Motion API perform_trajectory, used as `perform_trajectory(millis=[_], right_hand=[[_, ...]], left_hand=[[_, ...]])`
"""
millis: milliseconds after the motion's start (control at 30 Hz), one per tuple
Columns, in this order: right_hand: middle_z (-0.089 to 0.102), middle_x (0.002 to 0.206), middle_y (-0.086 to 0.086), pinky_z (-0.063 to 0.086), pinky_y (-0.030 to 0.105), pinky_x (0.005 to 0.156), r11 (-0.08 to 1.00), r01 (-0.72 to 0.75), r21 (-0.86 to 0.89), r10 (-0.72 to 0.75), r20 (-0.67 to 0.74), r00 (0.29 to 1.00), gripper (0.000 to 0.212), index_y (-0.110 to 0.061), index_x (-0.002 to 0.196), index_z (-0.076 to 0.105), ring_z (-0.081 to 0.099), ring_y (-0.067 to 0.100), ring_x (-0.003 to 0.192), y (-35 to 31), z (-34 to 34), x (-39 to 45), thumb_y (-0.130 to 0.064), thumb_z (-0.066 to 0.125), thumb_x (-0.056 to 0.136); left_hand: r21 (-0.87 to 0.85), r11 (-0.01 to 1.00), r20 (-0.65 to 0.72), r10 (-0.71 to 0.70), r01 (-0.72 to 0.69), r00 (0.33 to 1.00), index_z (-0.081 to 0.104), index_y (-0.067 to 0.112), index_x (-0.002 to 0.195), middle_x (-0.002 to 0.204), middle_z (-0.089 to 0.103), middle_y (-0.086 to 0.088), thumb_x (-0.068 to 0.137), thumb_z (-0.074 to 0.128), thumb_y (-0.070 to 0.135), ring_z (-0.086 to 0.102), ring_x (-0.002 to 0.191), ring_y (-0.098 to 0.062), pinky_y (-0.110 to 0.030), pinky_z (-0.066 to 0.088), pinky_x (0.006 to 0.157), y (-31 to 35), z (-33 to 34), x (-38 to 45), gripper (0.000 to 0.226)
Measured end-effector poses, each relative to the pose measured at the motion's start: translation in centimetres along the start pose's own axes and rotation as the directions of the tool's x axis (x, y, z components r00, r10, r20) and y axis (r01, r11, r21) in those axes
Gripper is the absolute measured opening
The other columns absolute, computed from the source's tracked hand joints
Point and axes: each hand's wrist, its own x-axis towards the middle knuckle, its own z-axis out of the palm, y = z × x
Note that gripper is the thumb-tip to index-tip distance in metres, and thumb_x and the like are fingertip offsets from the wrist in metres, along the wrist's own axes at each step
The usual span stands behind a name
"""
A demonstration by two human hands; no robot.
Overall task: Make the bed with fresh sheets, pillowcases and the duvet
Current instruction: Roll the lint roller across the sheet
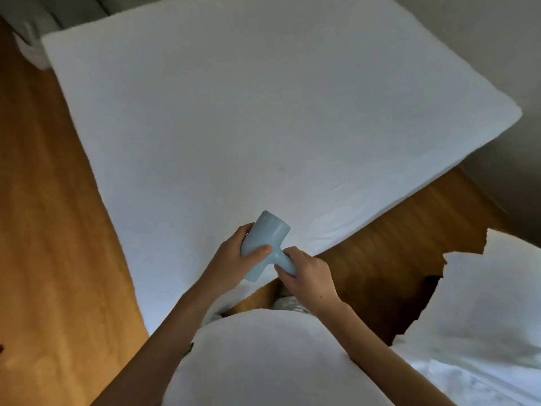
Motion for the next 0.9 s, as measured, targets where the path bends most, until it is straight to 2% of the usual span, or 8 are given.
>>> perform_trajectory(millis=[167,267,367,467,567,667,800,900], right_hand=[[0.063,0.073,0.000,0.052,0.027,0.045,0.947,0.297,-0.125,-0.299,0.007,0.954,0.021,-0.013,0.099,0.063,0.057,0.014,0.054,3.4,-1.8,4.6,-0.022,0.070,0.081],[0.062,0.072,0.001,0.051,0.027,0.045,0.939,0.342,-0.035,-0.338,0.083,0.938,0.020,-0.011,0.099,0.063,0.055,0.014,0.053,4.4,-2.4,6.3,-0.024,0.062,0.085],[0.063,0.076,0.000,0.051,0.029,0.054,0.974,0.171,0.151,-0.206,0.263,0.943,0.023,-0.012,0.104,0.060,0.056,0.014,0.057,4.3,-3.2,7.4,-0.031,0.054,0.093],[0.063,0.075,-0.002,0.056,0.032,0.059,0.947,-0.136,0.291,-0.031,0.503,0.864,0.019,-0.016,0.105,0.056,0.059,0.014,0.055,2.9,-4.3,8.5,-0.033,0.049,0.098],[0.063,0.074,-0.003,0.051,0.023,0.052,0.860,-0.324,0.395,-0.021,0.661,0.750,0.017,-0.016,0.102,0.056,0.057,0.011,0.051,0.9,-5.4,9.0,-0.030,0.047,0.099],[0.063,0.073,0.003,0.049,0.026,0.051,0.777,-0.419,0.470,-0.059,0.717,0.695,0.029,-0.010,0.100,0.057,0.056,0.018,0.051,-0.8,-6.0,9.4,-0.036,0.045,0.098],[0.061,0.076,0.005,0.047,0.026,0.050,0.739,-0.453,0.499,-0.045,0.708,0.705,0.034,-0.010,0.103,0.060,0.055,0.018,0.054,-2.3,-5.8,9.7,-0.039,0.043,0.099],[0.061,0.072,0.002,0.048,0.025,0.051,0.778,-0.420,0.468,-0.006,0.673,0.739,0.034,-0.008,0.100,0.060,0.056,0.014,0.053,-3.6,-5.5,9.9,-0.037,0.041,0.100]], left_hand=[[-0.213,0.969,-0.145,-0.160,0.127,0.976,0.042,0.021,0.133,0.122,0.056,-0.003,0.092,0.060,0.036,0.058,0.091,-0.008,-0.015,0.045,0.067,2.4,2.0,1.8,0.048],[-0.290,0.952,-0.178,-0.150,0.093,0.973,0.035,0.022,0.142,0.129,0.051,0.004,0.082,0.060,0.053,0.055,0.102,-0.009,-0.012,0.043,0.072,3.2,2.0,1.6,0.072],[-0.260,0.965,-0.218,-0.079,0.021,0.973,0.036,0.035,0.136,0.134,0.046,0.012,0.063,0.051,0.070,0.048,0.119,-0.009,-0.019,0.043,0.094,3.1,1.6,0.9,0.083],[-0.025,0.998,-0.250,0.052,-0.060,0.967,0.029,0.046,0.134,0.141,0.041,0.020,0.079,0.062,0.060,0.040,0.128,-0.001,-0.020,0.034,0.107,2.6,1.0,0.4,0.065],[0.148,0.981,-0.295,0.164,-0.124,0.941,0.032,0.042,0.138,0.139,0.043,0.022,0.080,0.065,0.048,0.040,0.122,0.007,-0.001,0.030,0.095,2.9,0.0,0.2,0.067],[0.192,0.969,-0.306,0.208,-0.154,0.929,0.037,0.035,0.142,0.134,0.050,0.018,0.079,0.068,0.049,0.048,0.117,0.000,-0.009,0.042,0.090,3.3,-1.5,0.3,0.072],[0.374,0.918,-0.339,0.266,-0.130,0.902,0.040,0.032,0.141,0.119,0.057,0.015,0.079,0.065,0.056,0.053,0.098,-0.004,-0.009,0.039,0.074,3.8,-3.3,0.5,0.071],[0.471,0.877,-0.361,0.287,-0.091,0.887,0.038,0.031,0.141,0.116,0.058,0.011,0.082,0.057,0.062,0.054,0.096,-0.008,-0.020,0.044,0.075,3.9,-4.0,0.5,0.070]])
